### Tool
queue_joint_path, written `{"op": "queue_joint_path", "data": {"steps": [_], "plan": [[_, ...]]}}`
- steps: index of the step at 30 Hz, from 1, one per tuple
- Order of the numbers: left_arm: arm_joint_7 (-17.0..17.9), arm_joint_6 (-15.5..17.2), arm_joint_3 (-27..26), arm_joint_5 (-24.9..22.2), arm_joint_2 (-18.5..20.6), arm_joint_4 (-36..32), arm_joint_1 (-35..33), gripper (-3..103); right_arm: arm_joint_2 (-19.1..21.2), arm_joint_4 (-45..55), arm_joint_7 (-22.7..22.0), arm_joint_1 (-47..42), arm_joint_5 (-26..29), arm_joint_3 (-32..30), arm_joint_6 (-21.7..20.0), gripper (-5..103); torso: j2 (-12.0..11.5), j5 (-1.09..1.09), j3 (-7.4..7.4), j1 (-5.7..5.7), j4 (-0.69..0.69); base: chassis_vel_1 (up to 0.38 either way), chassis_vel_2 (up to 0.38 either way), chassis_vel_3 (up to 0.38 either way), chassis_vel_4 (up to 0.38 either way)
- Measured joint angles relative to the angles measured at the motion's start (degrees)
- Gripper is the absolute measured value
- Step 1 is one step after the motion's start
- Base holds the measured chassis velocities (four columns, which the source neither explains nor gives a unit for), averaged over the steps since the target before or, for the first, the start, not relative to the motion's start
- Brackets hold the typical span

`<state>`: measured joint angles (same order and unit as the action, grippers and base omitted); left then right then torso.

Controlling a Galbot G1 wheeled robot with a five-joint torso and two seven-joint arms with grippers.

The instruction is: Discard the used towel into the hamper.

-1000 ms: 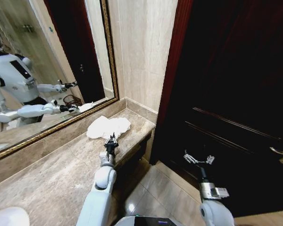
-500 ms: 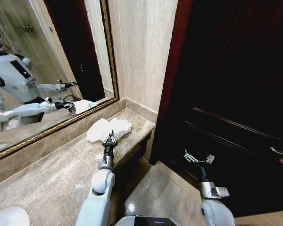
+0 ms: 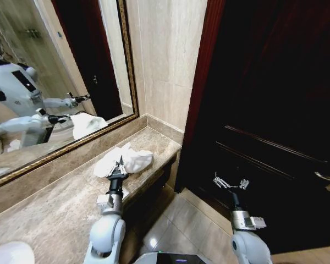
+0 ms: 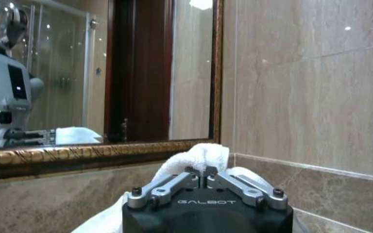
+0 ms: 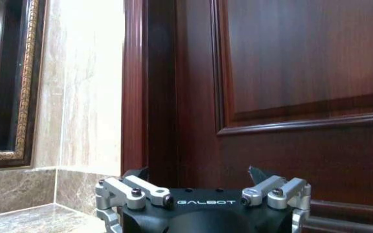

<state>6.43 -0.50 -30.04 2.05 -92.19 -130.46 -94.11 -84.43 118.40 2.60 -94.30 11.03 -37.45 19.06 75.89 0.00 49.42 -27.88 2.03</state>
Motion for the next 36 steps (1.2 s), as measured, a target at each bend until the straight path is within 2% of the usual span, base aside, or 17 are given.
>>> {"op": "queue_joint_path", "data": {"steps": [8, 16, 36], "plan": [[-0.69, 0.39, -0.11, 0.73, 0.02, -3.02, -1.61, 1, -0.21, 0.71, -0.34, -0.31, 0.15, 0.12, 0.27, 100, 0.00, 0.00, 0.00, 0.00, 0.00, 0.000, 0.000, 0.000, 0.000], [-1.82, -0.71, 1.40, 2.82, 0.04, -2.99, -2.25, 1, -0.37, 1.51, -0.39, -1.26, -0.01, 0.12, 0.88, 100, 0.00, 0.00, 0.00, 0.00, 0.00, 0.000, 0.000, 0.000, 0.000], [-2.92, -1.88, 1.83, 2.71, 0.05, -2.79, -2.14, 1, -1.18, 2.13, -0.26, -1.79, -0.31, -0.26, 1.68, 100, 0.00, 0.01, 0.01, -0.01, 0.01, -0.083, -0.078, -0.081, -0.078]]}}
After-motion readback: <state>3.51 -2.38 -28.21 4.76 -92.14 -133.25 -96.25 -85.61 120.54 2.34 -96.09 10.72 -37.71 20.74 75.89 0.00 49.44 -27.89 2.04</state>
